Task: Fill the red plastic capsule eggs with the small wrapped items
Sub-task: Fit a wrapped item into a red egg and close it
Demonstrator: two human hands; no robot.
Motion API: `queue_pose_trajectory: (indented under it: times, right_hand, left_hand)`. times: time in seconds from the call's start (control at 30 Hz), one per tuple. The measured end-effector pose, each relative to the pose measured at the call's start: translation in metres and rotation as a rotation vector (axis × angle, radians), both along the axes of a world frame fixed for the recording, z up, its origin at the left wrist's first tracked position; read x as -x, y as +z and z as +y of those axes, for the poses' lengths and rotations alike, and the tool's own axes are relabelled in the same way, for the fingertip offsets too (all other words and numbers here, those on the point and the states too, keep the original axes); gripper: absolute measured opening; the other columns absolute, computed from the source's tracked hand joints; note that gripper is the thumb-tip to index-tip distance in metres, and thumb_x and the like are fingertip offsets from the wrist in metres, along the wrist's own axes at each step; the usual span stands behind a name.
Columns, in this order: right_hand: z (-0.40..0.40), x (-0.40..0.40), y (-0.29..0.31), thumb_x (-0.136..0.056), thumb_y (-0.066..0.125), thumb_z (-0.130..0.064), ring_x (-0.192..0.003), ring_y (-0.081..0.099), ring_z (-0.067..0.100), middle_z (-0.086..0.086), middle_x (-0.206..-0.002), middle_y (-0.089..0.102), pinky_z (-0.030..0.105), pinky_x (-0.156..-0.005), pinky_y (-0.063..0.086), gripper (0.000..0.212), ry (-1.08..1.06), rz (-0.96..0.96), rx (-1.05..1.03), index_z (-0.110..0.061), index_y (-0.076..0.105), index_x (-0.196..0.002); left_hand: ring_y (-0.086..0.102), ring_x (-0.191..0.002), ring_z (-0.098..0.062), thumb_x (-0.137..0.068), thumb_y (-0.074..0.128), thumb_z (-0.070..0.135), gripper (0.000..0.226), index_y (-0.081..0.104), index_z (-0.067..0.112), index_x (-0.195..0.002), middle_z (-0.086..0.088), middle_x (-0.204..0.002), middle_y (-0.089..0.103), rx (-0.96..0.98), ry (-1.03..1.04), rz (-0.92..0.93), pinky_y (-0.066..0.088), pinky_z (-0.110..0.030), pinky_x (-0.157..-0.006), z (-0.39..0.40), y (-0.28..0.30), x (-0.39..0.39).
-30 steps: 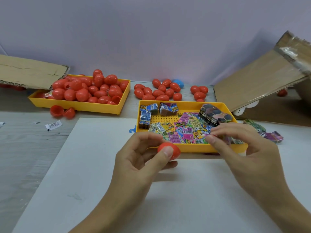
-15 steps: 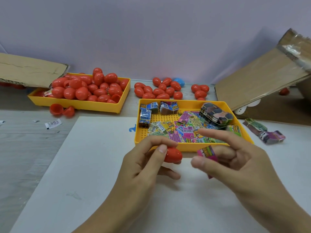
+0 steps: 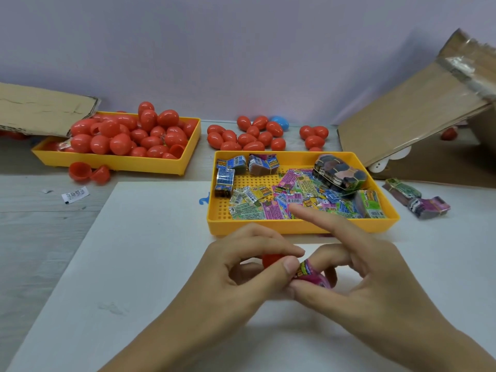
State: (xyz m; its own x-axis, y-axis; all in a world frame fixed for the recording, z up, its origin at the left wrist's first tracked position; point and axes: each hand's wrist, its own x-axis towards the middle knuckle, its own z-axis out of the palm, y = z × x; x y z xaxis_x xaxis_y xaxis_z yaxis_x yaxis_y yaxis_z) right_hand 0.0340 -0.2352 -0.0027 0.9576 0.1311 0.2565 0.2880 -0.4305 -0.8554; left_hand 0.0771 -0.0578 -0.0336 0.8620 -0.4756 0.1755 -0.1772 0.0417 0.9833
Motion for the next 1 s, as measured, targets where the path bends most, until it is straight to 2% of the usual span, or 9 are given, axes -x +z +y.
queue_pose_trajectory:
  times: [0.17,0.43,0.57,0.63,0.7,0.73,0.8,0.83,1.0]
  right_hand:
    - [-0.003,0.001,0.001,-0.066,0.072,-0.036,-0.064,0.062,0.009,-0.011,-0.063,0.068,0.012,-0.064,0.046,0.082,0.016,0.041,0.04,-0.061,0.038,-0.137]
    - [-0.003,0.0,0.002,-0.071,0.073,-0.041,-0.054,0.053,0.03,-0.013,-0.066,0.069,0.036,-0.051,0.044,0.089,0.074,0.001,0.121,-0.06,0.025,-0.144]
    - [-0.005,0.003,0.01,-0.071,0.08,-0.046,-0.073,0.064,0.013,-0.019,-0.084,0.071,0.021,-0.057,0.047,0.086,0.064,-0.082,0.217,-0.046,0.035,-0.144]
    - [-0.008,-0.009,0.014,-0.057,0.084,-0.061,-0.084,0.067,0.001,-0.023,-0.093,0.068,0.016,-0.063,0.049,0.076,0.064,-0.034,0.298,-0.054,0.052,-0.126]
    - [-0.011,-0.02,0.011,-0.019,0.079,-0.083,-0.07,0.065,-0.012,-0.029,-0.084,0.064,0.019,-0.064,0.053,0.061,0.006,0.069,0.343,-0.064,0.066,-0.076]
    - [-0.008,-0.023,0.006,-0.023,0.081,-0.081,-0.07,0.065,-0.011,-0.029,-0.082,0.065,0.022,-0.068,0.054,0.053,0.075,0.046,0.372,-0.058,0.069,-0.069]
    - [-0.006,-0.017,0.008,-0.068,0.085,-0.046,-0.092,0.065,0.002,-0.016,-0.099,0.068,0.019,-0.076,0.05,0.035,-0.006,-0.252,0.471,-0.035,0.073,-0.098]
    - [-0.004,-0.008,0.006,-0.074,0.083,-0.033,-0.098,0.063,0.005,-0.011,-0.105,0.067,0.015,-0.078,0.047,0.034,-0.072,-0.362,0.435,-0.026,0.071,-0.106]
    - [-0.007,-0.006,-0.003,-0.083,0.074,-0.037,-0.096,0.057,-0.006,-0.017,-0.108,0.062,0.007,-0.078,0.041,0.036,-0.068,-0.369,0.353,-0.026,0.065,-0.116]
  left_hand:
    - [0.068,-0.099,-0.022,-0.083,0.068,0.035,0.024,0.08,0.025,-0.1,0.004,-0.108,0.064,-0.024,-0.094,0.037,0.061,-0.046,-0.083,0.004,0.003,-0.001]
    - [0.067,-0.096,-0.021,-0.085,0.067,0.032,0.016,0.078,0.021,-0.089,0.004,-0.103,0.065,-0.058,-0.054,-0.069,0.055,-0.025,-0.075,0.001,-0.001,-0.002]
    - [0.069,-0.088,-0.02,-0.082,0.067,0.029,0.018,0.074,0.013,-0.087,-0.006,-0.094,0.069,0.085,0.057,-0.062,0.055,-0.023,-0.073,0.0,-0.003,-0.004]
    - [0.071,-0.085,-0.03,-0.078,0.069,0.031,0.022,0.073,0.012,-0.086,-0.01,-0.088,0.071,0.173,0.116,0.013,0.057,-0.026,-0.073,0.0,-0.003,-0.006]
    - [0.069,-0.083,-0.04,-0.074,0.071,0.033,0.023,0.073,0.013,-0.084,-0.012,-0.084,0.071,0.215,0.141,0.075,0.059,-0.031,-0.071,0.0,-0.003,-0.007]
    - [0.069,-0.082,-0.04,-0.075,0.071,0.033,0.022,0.073,0.013,-0.084,-0.011,-0.083,0.072,0.212,0.137,0.075,0.059,-0.032,-0.071,0.0,-0.003,-0.007]
    - [0.071,-0.079,-0.029,-0.078,0.071,0.031,0.019,0.073,0.014,-0.085,-0.006,-0.083,0.073,0.198,0.121,0.05,0.059,-0.031,-0.071,0.0,-0.003,-0.005]
    - [0.072,-0.079,-0.025,-0.078,0.071,0.03,0.018,0.073,0.014,-0.085,-0.005,-0.084,0.073,0.192,0.126,0.039,0.059,-0.03,-0.071,0.0,-0.003,-0.005]
    - [0.074,-0.078,-0.023,-0.079,0.071,0.033,0.018,0.073,0.017,-0.085,-0.004,-0.084,0.072,0.155,0.177,0.004,0.06,-0.035,-0.072,0.0,-0.004,-0.005]
